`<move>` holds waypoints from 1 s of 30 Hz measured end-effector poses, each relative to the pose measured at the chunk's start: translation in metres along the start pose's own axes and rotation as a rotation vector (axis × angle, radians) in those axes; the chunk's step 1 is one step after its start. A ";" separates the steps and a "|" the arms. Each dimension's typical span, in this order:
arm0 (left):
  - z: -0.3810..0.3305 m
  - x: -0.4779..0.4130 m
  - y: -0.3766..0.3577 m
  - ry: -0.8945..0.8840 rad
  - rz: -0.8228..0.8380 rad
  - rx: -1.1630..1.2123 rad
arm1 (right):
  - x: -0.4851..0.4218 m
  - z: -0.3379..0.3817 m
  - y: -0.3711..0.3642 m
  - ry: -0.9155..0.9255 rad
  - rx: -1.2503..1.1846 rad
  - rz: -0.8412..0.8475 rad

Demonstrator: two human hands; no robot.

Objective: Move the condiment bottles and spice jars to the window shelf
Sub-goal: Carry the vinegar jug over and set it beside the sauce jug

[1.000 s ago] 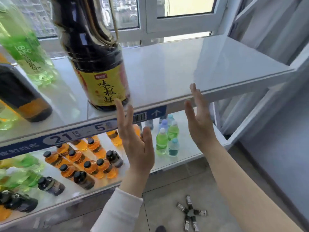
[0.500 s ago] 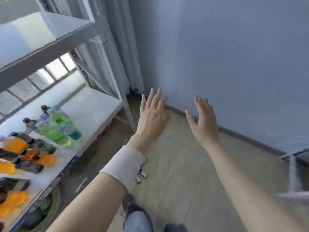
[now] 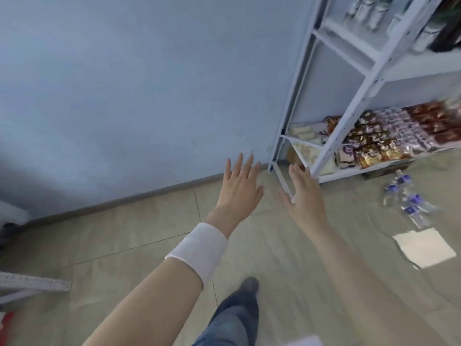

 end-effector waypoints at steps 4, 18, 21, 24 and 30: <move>-0.066 -0.078 -0.006 -0.149 0.005 0.017 | -0.032 -0.073 0.055 -0.134 0.074 -0.056; -0.350 -0.259 -0.015 -0.536 -0.018 0.073 | -0.050 -0.324 0.238 -0.490 0.176 -0.247; -0.409 -0.288 -0.014 -0.545 -0.046 0.029 | -0.055 -0.375 0.281 -0.485 0.145 -0.294; -0.473 -0.316 -0.005 -0.536 -0.040 0.028 | -0.058 -0.429 0.336 -0.499 0.094 -0.294; -0.559 -0.393 0.031 -0.461 -0.122 0.094 | -0.102 -0.508 0.439 -0.452 0.009 -0.402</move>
Point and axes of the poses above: each hand's wrist, its own x-axis away from the middle knuckle, its own y-axis out of the back of the hand, z = x × y, the point moved 8 cm from there along -x, towards the middle knuckle, and after that the axes turned 13 degrees about -x, right-handed, at the moved point
